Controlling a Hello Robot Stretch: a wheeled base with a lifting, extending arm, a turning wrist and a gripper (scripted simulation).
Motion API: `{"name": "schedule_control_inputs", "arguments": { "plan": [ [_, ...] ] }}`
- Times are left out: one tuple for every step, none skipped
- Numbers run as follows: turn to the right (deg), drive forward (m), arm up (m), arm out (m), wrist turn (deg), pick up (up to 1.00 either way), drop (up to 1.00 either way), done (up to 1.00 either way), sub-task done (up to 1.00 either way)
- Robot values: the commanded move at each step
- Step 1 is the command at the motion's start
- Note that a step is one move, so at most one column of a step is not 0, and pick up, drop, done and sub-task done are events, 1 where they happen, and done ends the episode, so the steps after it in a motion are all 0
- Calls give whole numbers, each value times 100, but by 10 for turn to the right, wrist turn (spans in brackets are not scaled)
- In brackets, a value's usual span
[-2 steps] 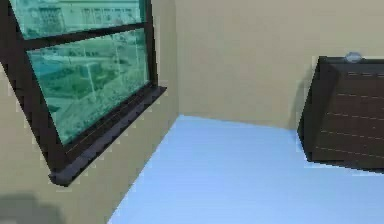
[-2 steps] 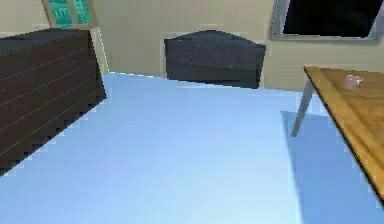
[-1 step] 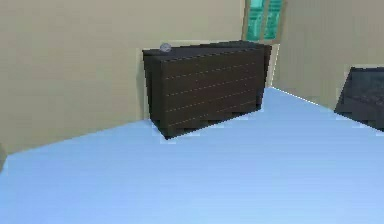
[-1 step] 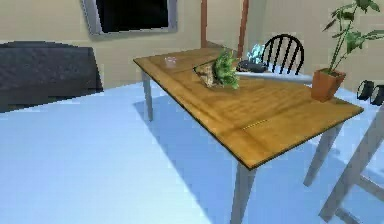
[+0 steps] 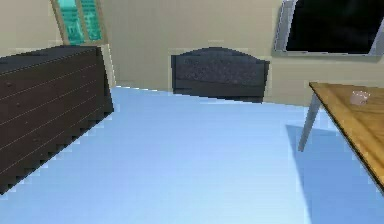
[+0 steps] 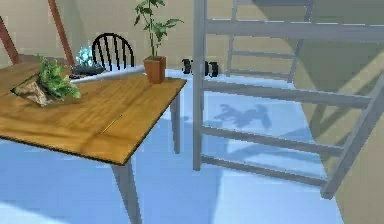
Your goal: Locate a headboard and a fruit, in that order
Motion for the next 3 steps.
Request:
{"name": "schedule_control_inputs", "arguments": {
  "plan": [
    [150,0,0,0,0,0,0,0,0],
    [0,100,0,0,0,0,0,0,0],
    [0,100,0,0,0,0,0,0,0]
  ]
}}
